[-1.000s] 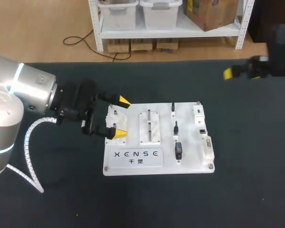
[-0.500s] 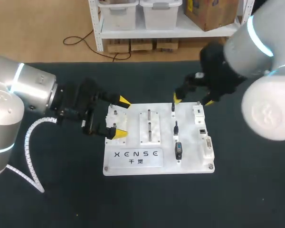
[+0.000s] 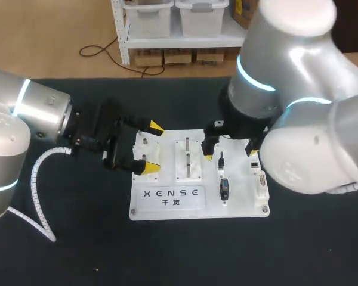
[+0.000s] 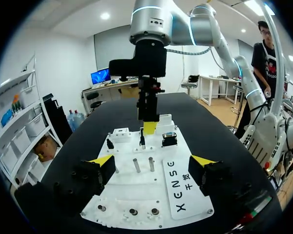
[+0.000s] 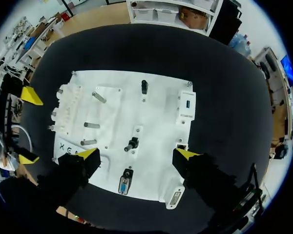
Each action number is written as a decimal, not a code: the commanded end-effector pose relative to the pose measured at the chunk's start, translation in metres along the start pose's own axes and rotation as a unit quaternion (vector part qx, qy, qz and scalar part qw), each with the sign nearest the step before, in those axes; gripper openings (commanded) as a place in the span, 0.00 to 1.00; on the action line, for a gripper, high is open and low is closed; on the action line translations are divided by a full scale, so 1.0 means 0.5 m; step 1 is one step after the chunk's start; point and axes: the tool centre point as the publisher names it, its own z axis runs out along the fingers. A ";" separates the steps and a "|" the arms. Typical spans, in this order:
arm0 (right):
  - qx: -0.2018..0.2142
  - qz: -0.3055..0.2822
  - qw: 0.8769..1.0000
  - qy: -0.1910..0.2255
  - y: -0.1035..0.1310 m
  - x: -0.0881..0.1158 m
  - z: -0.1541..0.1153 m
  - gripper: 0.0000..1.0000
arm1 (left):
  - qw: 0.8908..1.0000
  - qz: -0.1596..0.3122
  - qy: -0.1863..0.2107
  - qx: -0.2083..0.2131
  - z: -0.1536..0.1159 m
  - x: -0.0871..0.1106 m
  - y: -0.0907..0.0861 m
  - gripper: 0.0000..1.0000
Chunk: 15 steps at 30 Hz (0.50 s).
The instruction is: Insert the Ethernet cable into its matching sockets.
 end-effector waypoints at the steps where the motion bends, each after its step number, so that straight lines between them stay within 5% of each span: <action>1: 0.030 0.000 1.000 -0.003 0.003 -0.003 0.028 1.00 | 1.000 0.001 -0.002 -0.002 0.000 0.002 -0.002 1.00; 15: 0.045 0.012 0.999 -0.002 0.001 -0.012 0.068 1.00 | 1.000 0.001 -0.002 -0.002 0.000 0.002 -0.002 1.00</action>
